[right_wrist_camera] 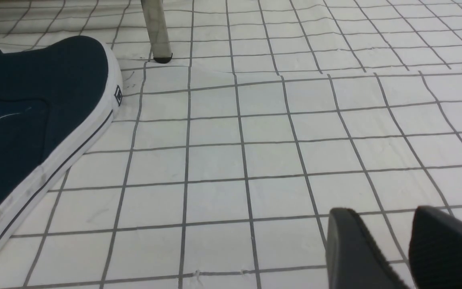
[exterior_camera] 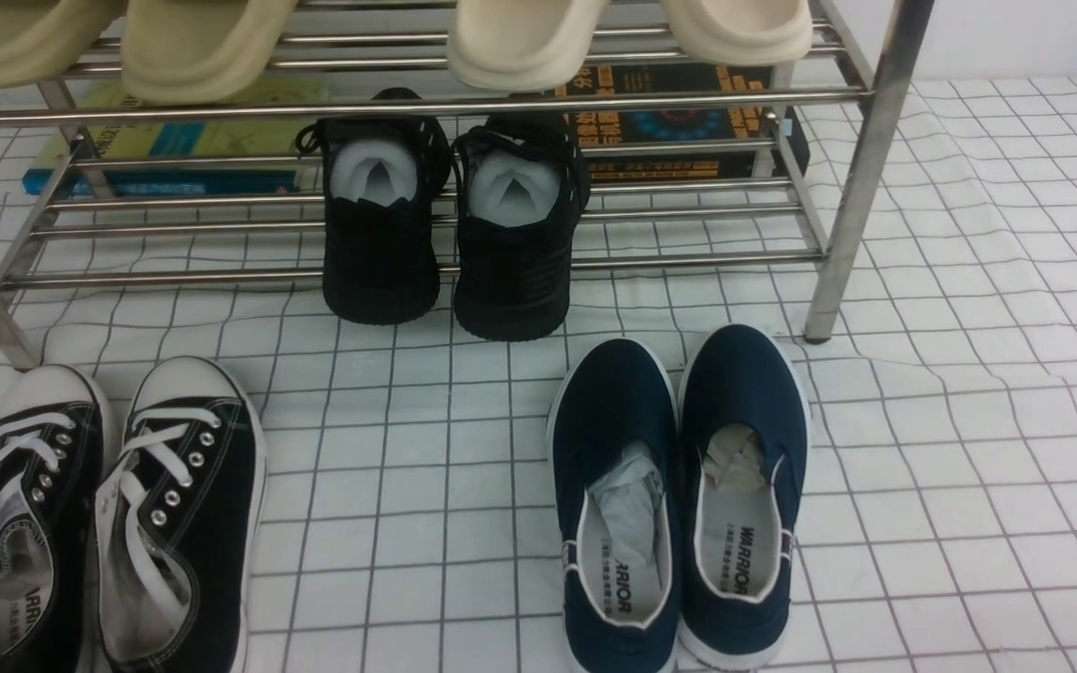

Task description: Take the shoes off the shelf with your hand from the white checkered tablecloth.

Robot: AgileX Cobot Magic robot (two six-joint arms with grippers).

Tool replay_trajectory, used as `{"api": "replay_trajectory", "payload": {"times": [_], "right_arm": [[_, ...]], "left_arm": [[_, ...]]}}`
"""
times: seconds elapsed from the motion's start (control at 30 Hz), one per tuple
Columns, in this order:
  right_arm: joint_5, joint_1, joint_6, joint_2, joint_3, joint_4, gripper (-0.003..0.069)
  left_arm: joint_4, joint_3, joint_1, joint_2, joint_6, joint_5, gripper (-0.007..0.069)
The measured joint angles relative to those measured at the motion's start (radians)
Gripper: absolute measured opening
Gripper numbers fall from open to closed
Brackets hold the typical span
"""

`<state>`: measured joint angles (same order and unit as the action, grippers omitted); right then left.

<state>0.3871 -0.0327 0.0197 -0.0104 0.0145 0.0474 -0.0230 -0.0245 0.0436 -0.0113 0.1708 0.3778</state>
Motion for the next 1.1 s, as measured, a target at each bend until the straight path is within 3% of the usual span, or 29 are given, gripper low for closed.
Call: {"api": "replay_trajectory", "payload": {"times": [1.1], "right_arm": [[0.0,0.0,0.0,0.0,0.0,0.0,0.0239]], "left_arm": [[0.0,0.0,0.0,0.0,0.0,0.001,0.0078]]}}
